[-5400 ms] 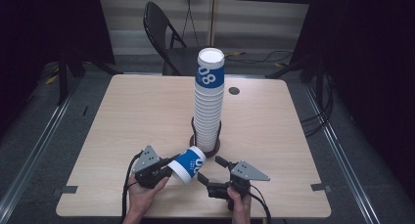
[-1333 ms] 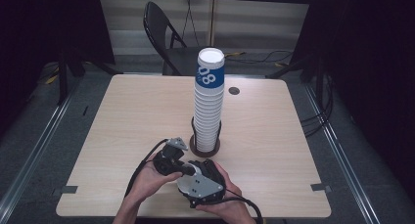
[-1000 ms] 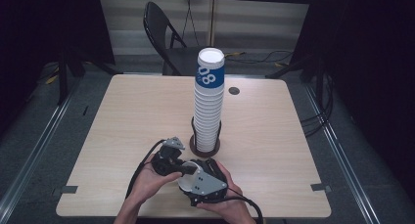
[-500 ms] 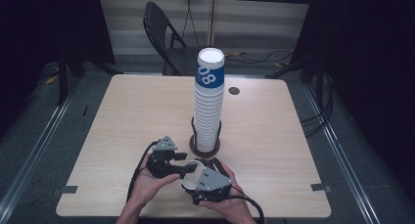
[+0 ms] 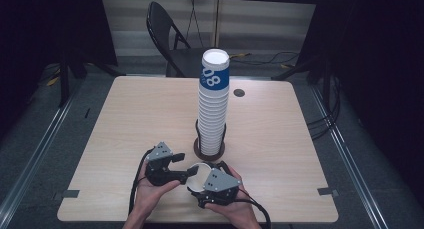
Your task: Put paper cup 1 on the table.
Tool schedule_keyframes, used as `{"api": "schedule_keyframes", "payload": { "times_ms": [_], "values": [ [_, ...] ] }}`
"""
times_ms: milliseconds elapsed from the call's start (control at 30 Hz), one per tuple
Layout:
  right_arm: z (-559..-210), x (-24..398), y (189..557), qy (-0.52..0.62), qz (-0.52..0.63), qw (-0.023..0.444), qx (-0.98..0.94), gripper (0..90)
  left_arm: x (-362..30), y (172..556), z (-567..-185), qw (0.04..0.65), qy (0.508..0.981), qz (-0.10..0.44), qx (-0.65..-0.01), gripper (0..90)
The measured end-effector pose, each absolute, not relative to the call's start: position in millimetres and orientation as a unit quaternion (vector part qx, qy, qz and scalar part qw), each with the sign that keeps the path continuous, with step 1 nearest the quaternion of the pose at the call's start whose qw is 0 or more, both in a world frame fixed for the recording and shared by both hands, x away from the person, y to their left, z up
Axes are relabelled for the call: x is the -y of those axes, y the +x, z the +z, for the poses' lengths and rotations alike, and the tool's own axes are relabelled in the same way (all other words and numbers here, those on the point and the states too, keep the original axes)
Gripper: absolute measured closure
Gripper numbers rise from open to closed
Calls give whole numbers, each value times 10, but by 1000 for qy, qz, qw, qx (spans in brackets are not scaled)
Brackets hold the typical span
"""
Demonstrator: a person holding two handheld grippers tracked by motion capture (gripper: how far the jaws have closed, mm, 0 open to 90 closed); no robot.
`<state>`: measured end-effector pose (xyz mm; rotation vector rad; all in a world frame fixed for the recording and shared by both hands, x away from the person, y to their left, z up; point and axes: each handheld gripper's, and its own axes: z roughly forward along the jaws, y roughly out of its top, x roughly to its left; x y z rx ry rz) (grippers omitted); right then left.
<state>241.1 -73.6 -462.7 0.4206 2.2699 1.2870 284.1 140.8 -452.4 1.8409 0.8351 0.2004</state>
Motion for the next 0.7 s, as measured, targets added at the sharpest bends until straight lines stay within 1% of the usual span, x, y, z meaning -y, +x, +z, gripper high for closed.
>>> {"api": "schedule_keyframes", "payload": {
  "times_ms": [133,300,467,533,700],
  "values": [
    [-4632,766,2435,164,474,244,-830,189,-1442,2825,-4499,541,761,92,-347,231],
    [-4645,802,2457,179,473,233,-831,190,-1493,2824,-4491,552,751,90,-351,222],
    [-4649,845,2472,196,474,230,-827,191,-1565,2816,-4490,569,737,110,-348,210],
    [-4644,879,2485,207,480,228,-822,191,-1615,2814,-4491,567,734,122,-355,201],
    [-4641,913,2500,220,485,224,-816,191,-1693,2812,-4526,574,722,134,-363,183]
  ]
}}
